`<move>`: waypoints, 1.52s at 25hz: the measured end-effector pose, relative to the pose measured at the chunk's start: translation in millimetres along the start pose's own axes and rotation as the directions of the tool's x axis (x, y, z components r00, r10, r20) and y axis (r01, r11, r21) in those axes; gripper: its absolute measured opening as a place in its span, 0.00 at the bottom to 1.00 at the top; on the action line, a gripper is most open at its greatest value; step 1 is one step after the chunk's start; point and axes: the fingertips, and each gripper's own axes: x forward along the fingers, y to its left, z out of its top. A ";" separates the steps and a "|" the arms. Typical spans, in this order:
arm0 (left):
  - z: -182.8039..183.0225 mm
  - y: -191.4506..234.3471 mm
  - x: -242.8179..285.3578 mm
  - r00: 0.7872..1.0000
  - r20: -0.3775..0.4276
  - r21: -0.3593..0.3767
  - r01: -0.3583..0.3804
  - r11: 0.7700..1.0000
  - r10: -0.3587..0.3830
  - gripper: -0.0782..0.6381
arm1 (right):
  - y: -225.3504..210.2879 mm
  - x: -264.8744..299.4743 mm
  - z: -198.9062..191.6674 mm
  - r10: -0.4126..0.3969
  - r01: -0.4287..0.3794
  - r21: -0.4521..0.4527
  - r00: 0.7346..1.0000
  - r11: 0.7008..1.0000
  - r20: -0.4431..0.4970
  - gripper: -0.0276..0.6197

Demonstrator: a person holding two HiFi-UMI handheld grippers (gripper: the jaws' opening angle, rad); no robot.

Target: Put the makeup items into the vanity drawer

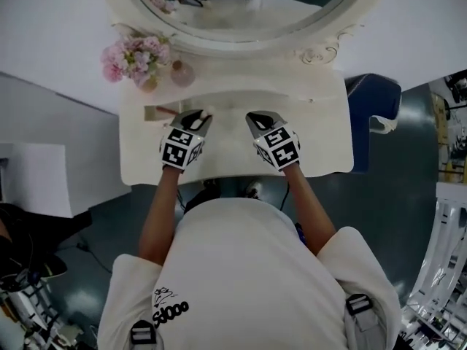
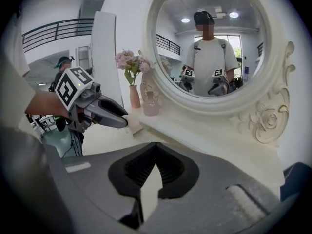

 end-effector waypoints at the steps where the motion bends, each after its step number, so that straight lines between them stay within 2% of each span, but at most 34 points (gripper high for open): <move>1: -0.8 5.2 -7.7 1.000 0.012 -0.014 -0.020 1.000 0.020 0.28 | 5.6 5.2 4.5 0.018 -0.018 -0.017 1.000 1.000 0.004 0.05; 6: -13.5 36.3 -43.1 0.989 0.039 -0.085 -0.137 0.987 0.141 0.28 | 36.3 35.6 31.6 0.126 -0.123 -0.117 0.992 0.985 0.014 0.05; 9: -24.0 52.7 -58.5 0.981 0.033 -0.111 -0.184 0.977 0.189 0.29 | 53.7 51.5 45.1 0.174 -0.170 -0.157 0.985 0.973 0.014 0.05; 17: -48.8 91.8 -79.9 0.972 -0.017 -0.145 -0.236 0.961 0.236 0.30 | 90.7 88.3 76.2 0.252 -0.245 -0.214 0.968 0.946 0.008 0.05; 22: -61.9 122.9 -77.1 0.967 -0.055 -0.190 -0.253 0.949 0.247 0.32 | 100.5 109.6 88.7 0.263 -0.256 -0.209 0.965 0.944 0.009 0.05; 26: -73.9 143.4 -65.1 0.967 -0.124 -0.197 -0.243 0.950 0.222 0.33 | 104.5 123.2 91.1 0.256 -0.252 -0.193 0.967 0.948 -0.001 0.05; 31: -95.3 157.7 -40.8 0.957 -0.225 -0.145 -0.219 0.965 0.184 0.35 | 102.2 133.7 87.7 0.224 -0.224 -0.155 0.974 0.962 -0.014 0.05; 38: -112.6 161.4 -20.9 0.943 -0.323 -0.146 -0.139 0.979 0.086 0.37 | 89.9 137.2 84.5 0.159 -0.160 -0.097 0.987 0.982 -0.019 0.05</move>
